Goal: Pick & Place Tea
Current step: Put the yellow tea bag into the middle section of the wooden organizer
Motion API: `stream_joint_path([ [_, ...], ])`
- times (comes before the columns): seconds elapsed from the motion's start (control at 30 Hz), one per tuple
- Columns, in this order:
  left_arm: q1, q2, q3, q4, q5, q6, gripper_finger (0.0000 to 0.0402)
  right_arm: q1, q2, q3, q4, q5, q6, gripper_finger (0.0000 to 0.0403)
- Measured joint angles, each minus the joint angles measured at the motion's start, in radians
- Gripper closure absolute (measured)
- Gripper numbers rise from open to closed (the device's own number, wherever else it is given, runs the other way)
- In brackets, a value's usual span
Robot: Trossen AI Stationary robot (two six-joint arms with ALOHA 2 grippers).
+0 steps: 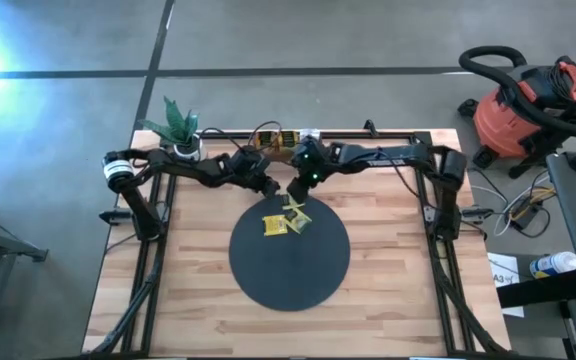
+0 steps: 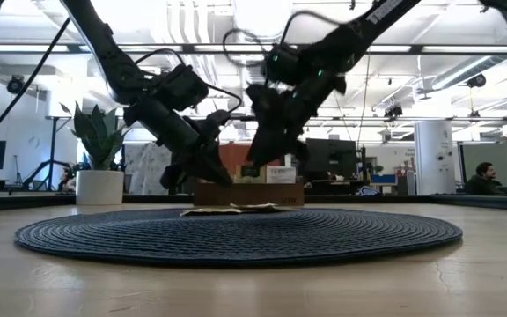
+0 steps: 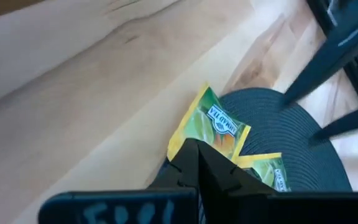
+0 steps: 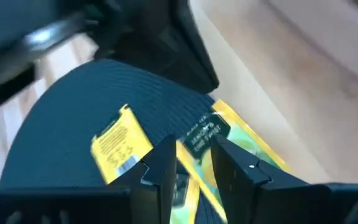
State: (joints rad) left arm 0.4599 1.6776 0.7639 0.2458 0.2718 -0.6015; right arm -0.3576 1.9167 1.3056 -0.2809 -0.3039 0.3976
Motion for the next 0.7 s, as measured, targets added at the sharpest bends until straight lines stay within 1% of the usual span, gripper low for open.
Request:
stream_joint_path([
  [0.1, 0.0, -0.001, 0.009, -0.019, 0.004, 0.022, 0.0401, -0.002, -0.052, 0.001, -0.058, 0.046, -0.089, 0.0303],
  [0.2, -0.004, -0.001, 0.009, -0.023, 0.025, 0.028, 0.0401, -0.004, -0.067, 0.001, -0.115, 0.09, -0.169, 0.0303],
  [0.37, -0.048, -0.001, 0.005, -0.023, 0.057, 0.004, 0.0401, -0.006, -0.036, -0.001, -0.176, 0.095, -0.195, 0.0303],
  [0.43, -0.076, -0.001, 0.004, -0.017, 0.058, -0.008, 0.0401, -0.005, -0.016, -0.003, -0.176, 0.087, -0.192, 0.0303],
  [0.53, -0.107, 0.003, 0.004, -0.006, 0.049, -0.04, 0.0401, -0.005, 0.011, -0.002, -0.171, 0.047, -0.192, 0.0303],
  [0.7, -0.108, 0.026, 0.003, -0.011, 0.038, -0.054, 0.0401, 0.0, 0.083, -0.003, -0.178, -0.013, -0.188, 0.0303],
])
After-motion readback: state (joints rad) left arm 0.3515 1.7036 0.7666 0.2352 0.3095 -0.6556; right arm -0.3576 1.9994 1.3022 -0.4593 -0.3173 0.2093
